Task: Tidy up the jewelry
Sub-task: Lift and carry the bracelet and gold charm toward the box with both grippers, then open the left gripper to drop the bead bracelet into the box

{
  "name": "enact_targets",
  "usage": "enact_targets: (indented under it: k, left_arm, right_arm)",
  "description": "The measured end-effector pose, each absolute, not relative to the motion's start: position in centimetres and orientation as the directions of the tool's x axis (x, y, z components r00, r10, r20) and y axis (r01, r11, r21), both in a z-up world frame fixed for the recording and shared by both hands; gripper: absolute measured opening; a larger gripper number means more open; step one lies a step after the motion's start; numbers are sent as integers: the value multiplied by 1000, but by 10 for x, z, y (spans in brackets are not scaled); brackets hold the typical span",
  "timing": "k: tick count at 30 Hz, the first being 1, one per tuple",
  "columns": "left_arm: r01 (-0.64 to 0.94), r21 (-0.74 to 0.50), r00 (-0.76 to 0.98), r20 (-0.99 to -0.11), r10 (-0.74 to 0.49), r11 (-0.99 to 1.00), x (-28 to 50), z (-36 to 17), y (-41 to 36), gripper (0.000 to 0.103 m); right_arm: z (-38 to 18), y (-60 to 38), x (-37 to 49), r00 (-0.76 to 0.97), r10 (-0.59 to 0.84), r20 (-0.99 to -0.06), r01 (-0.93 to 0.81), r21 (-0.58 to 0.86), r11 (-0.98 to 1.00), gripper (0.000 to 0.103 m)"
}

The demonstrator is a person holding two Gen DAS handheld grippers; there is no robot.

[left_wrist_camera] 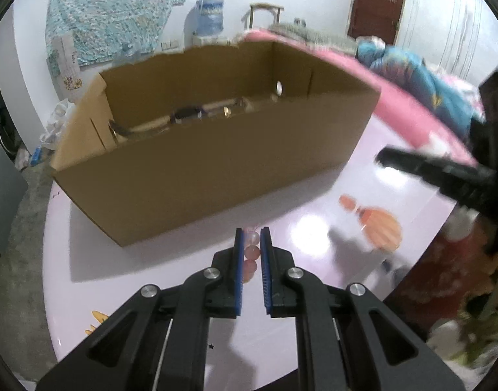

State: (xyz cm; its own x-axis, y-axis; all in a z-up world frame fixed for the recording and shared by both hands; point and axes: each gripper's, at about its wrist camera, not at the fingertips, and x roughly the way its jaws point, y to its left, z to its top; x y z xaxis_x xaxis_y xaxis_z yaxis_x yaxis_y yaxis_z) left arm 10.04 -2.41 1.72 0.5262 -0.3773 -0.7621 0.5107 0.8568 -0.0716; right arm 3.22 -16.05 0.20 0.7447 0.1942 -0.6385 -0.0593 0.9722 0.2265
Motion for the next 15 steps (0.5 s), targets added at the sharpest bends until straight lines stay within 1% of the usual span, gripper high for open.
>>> enact_targets:
  k: [2,10,13,15]
  left_arm:
    - [519,-127,532,-726,-436,845,99,35,-15,9]
    - [578,-280,523,-594,-611,766,99,108,7,9]
    - [601,-314,521,-543,-659,735,109,133,11,9]
    - [608,-315,529,-524,-668,729,117,143,13,9]
  right_arm:
    - [10,-158,33,755,202,-624,-71,228,971,0]
    - [56,-154,39,809,250,-533,-138,241,961,0]
    - [76,-156,48,828,275,-489,-173,244,954,0]
    - [87,-160,58,836,291,-464,-196,243,950,0]
